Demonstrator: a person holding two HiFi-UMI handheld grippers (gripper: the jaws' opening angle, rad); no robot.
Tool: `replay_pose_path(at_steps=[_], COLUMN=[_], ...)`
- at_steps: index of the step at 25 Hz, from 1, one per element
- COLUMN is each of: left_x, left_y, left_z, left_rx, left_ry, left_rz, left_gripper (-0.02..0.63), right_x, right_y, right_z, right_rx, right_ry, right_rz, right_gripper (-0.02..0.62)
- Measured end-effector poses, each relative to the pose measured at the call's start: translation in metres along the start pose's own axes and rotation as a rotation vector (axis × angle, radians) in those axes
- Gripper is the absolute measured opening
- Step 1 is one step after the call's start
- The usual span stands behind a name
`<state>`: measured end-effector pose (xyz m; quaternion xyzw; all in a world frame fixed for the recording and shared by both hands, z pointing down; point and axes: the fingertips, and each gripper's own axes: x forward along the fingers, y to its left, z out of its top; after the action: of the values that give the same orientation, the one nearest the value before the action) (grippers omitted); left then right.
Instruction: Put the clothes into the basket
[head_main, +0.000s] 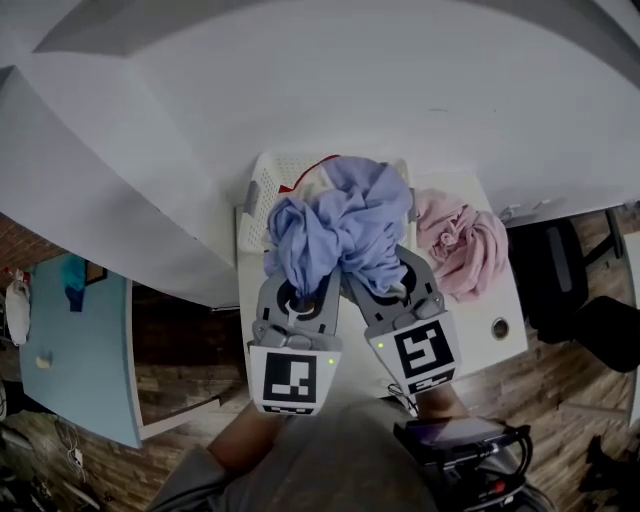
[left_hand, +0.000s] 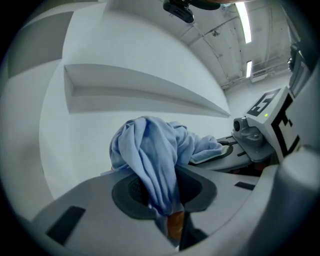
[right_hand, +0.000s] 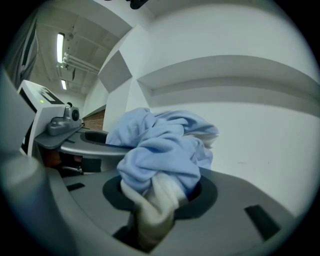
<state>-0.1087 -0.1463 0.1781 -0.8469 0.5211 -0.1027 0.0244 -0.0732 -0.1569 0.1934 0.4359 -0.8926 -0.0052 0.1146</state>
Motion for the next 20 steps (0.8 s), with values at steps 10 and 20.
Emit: replay_pose_path(at_steps=[10, 20], left_x=[0.062, 0.115], left_y=[0.017, 0.061], left_z=[-0.021, -0.093], left_rx=[-0.047, -0.090], left_ry=[0.068, 0.279], left_rz=[-0.032, 0.002], left_gripper=[0.098, 0.190], right_x=[0.046, 0.114], right_y=[-0.043, -0.058], right_z=[-0.022, -0.098], right_rx=[0.047, 0.034], right_ry=[0.078, 0.371], right_rz=[0.000, 0.074], right_gripper=[0.170, 0.299])
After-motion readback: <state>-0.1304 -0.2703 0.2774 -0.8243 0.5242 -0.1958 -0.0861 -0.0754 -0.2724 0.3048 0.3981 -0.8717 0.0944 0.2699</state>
